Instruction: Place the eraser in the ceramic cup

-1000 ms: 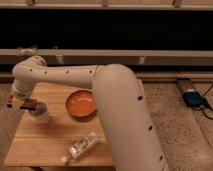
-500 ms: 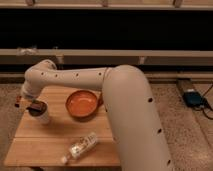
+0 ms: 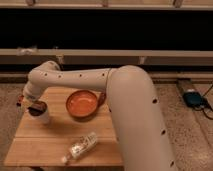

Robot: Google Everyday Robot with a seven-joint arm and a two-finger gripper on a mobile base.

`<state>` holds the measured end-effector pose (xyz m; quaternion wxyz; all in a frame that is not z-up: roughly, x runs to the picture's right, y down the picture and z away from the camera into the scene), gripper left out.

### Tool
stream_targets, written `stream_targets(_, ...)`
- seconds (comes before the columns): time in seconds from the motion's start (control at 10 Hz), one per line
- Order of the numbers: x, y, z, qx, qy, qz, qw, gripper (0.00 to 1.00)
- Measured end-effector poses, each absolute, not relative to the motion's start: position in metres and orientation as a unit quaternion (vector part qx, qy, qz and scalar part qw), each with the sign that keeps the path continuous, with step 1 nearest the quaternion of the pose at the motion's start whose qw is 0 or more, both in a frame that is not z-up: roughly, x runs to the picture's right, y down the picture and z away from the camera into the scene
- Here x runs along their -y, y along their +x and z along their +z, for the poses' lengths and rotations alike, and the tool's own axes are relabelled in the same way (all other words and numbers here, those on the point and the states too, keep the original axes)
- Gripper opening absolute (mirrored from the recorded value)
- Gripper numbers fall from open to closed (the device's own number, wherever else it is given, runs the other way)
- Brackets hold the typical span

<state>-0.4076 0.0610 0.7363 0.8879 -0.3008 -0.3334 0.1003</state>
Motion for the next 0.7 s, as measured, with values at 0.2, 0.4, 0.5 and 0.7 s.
stream_targets(0.2,-0.062,-0.405,0.736,0.334,-0.302,0.106,0.887,0.8)
stream_targets(0.4,-0.061,-0.401,0.735,0.334,-0.3,0.112,0.887,0.8)
stream_targets(0.5,-0.059,-0.398,0.733,0.333,-0.297,0.113,0.888,0.8)
stream_targets(0.7,-0.052,-0.391,0.73,0.313,-0.279,0.102,0.902,0.8)
